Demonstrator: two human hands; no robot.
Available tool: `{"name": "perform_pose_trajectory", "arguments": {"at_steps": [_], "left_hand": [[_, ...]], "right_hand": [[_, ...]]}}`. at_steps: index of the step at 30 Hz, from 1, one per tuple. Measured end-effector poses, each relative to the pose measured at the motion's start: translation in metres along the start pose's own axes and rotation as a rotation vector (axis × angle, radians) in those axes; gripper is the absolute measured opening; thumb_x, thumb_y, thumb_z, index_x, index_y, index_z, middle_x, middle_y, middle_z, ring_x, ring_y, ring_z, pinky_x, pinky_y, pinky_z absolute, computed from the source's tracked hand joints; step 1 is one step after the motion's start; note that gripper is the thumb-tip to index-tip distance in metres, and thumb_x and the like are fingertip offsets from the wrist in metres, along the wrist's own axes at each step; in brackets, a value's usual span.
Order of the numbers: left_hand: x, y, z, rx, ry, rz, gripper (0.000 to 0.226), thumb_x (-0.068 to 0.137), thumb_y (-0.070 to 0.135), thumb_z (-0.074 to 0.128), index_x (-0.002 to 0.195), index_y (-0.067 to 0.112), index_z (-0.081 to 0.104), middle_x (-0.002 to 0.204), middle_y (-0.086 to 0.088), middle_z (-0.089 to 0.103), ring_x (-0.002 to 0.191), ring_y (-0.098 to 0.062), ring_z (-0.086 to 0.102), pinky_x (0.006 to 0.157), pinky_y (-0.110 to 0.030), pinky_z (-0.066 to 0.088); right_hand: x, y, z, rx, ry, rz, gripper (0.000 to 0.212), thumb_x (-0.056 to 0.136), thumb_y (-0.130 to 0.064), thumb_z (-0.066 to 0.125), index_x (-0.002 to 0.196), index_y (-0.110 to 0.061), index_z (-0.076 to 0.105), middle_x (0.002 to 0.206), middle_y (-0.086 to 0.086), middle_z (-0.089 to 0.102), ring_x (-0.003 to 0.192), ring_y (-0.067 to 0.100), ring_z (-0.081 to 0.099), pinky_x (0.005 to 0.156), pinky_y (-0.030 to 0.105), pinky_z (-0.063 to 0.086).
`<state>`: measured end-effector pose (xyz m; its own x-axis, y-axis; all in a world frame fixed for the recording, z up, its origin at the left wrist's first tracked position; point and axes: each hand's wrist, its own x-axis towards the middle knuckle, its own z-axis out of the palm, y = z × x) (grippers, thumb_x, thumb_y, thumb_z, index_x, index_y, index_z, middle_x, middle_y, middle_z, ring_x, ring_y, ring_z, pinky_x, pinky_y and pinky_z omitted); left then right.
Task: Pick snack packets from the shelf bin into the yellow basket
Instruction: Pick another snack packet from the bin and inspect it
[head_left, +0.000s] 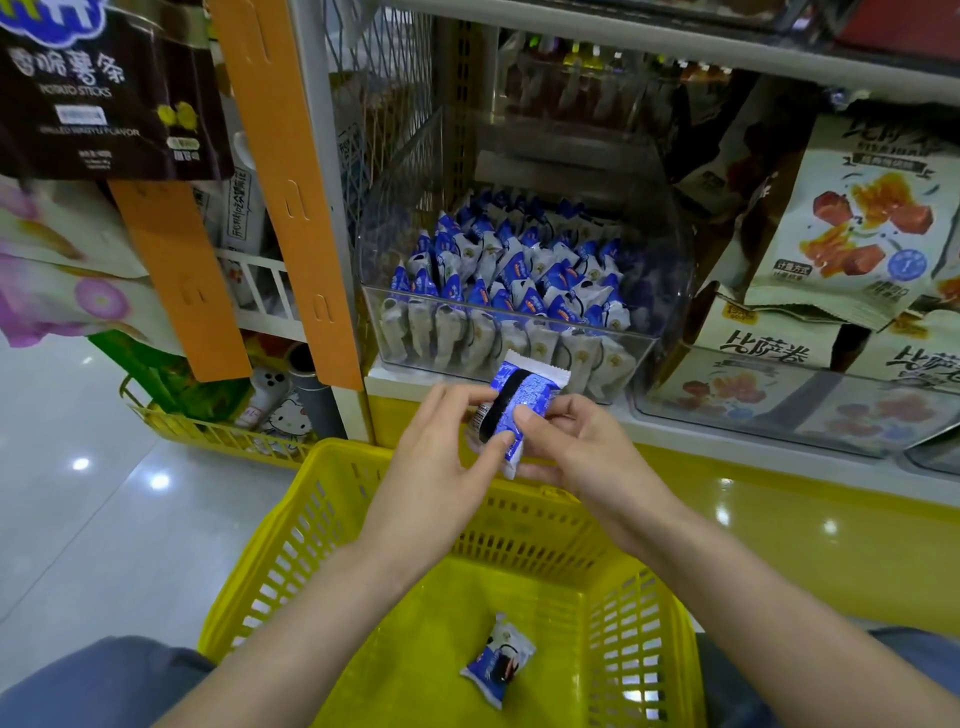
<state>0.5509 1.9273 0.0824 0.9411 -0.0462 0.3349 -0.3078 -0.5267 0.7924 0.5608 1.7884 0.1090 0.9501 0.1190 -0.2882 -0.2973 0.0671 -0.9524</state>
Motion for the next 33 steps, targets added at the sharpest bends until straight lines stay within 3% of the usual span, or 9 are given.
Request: {"name": "perform_pose_trajectory", "arguments": {"at_steps": [6,9,11,15,19,22,26,33], "left_hand": [[0.009,-0.003,-0.005,-0.146,-0.067,-0.090,0.034,0.082,0.011,0.067,0.092,0.040,0.052,0.098,0.015,0.060,0.086,-0.003,0.058,0.066,-0.012,0.047],[0.009,-0.005,-0.006,-0.114,-0.096,-0.046,0.037,0.087,0.005,0.058,0.095,0.040,0.050,0.097,0.015,0.061,0.083,-0.002,0.058,0.066,-0.011,0.046],[0.007,-0.006,-0.004,-0.048,-0.095,-0.019,0.034,0.088,0.003,0.052,0.104,0.033,0.053,0.100,0.016,0.059,0.084,0.001,0.056,0.067,-0.008,0.042],[0.005,-0.008,-0.003,0.087,-0.050,0.034,0.024,0.092,0.011,0.050,0.114,0.019,0.056,0.106,0.008,0.059,0.090,-0.004,0.054,0.078,-0.020,0.045],[0.005,-0.005,-0.006,0.196,-0.006,0.071,0.019,0.093,0.016,0.050,0.111,0.013,0.057,0.099,-0.002,0.065,0.087,-0.016,0.059,0.074,-0.030,0.047],[0.006,-0.003,-0.006,0.198,-0.004,0.043,0.018,0.094,0.013,0.046,0.109,0.011,0.055,0.096,-0.005,0.064,0.086,-0.020,0.059,0.070,-0.026,0.042],[0.007,0.000,-0.009,0.263,-0.052,0.033,0.018,0.096,0.022,0.043,0.107,0.012,0.054,0.094,-0.006,0.064,0.084,-0.024,0.059,0.070,-0.039,0.047],[0.007,-0.005,-0.009,0.344,-0.047,0.042,0.016,0.097,0.023,0.041,0.090,0.013,0.051,0.073,0.002,0.052,0.067,-0.020,0.051,0.055,-0.031,0.033]], "right_hand": [[-0.001,0.001,0.002,-0.060,-0.005,-0.031,0.024,0.089,-0.016,0.059,0.105,-0.005,0.045,0.098,0.008,0.067,0.065,-0.001,0.065,0.054,0.016,0.051],[-0.001,0.003,0.004,-0.080,0.008,-0.086,0.031,0.087,-0.013,0.061,0.111,-0.007,0.041,0.109,0.012,0.064,0.069,0.002,0.066,0.056,0.019,0.054],[-0.001,0.006,0.005,-0.184,0.010,-0.147,0.041,0.086,-0.015,0.062,0.119,-0.014,0.038,0.112,0.006,0.063,0.077,0.009,0.068,0.064,0.026,0.057],[-0.001,0.013,0.006,-0.286,-0.038,-0.181,0.041,0.087,-0.016,0.062,0.122,-0.020,0.043,0.112,0.002,0.063,0.085,0.019,0.068,0.073,0.037,0.058],[0.000,0.013,0.005,-0.346,-0.108,-0.198,0.034,0.087,-0.015,0.062,0.116,-0.025,0.048,0.109,0.001,0.064,0.083,0.018,0.069,0.069,0.033,0.058],[0.000,0.010,0.005,-0.402,-0.122,-0.209,0.037,0.086,-0.016,0.063,0.118,-0.027,0.048,0.109,0.001,0.064,0.084,0.020,0.069,0.072,0.037,0.058],[0.001,0.009,0.003,-0.517,-0.131,-0.191,0.038,0.086,-0.018,0.064,0.120,-0.021,0.048,0.110,0.003,0.064,0.086,0.027,0.068,0.079,0.046,0.054],[0.000,0.014,0.004,-0.631,-0.157,-0.201,0.041,0.086,-0.019,0.064,0.124,-0.021,0.049,0.108,0.003,0.064,0.084,0.029,0.065,0.077,0.044,0.054]]}}
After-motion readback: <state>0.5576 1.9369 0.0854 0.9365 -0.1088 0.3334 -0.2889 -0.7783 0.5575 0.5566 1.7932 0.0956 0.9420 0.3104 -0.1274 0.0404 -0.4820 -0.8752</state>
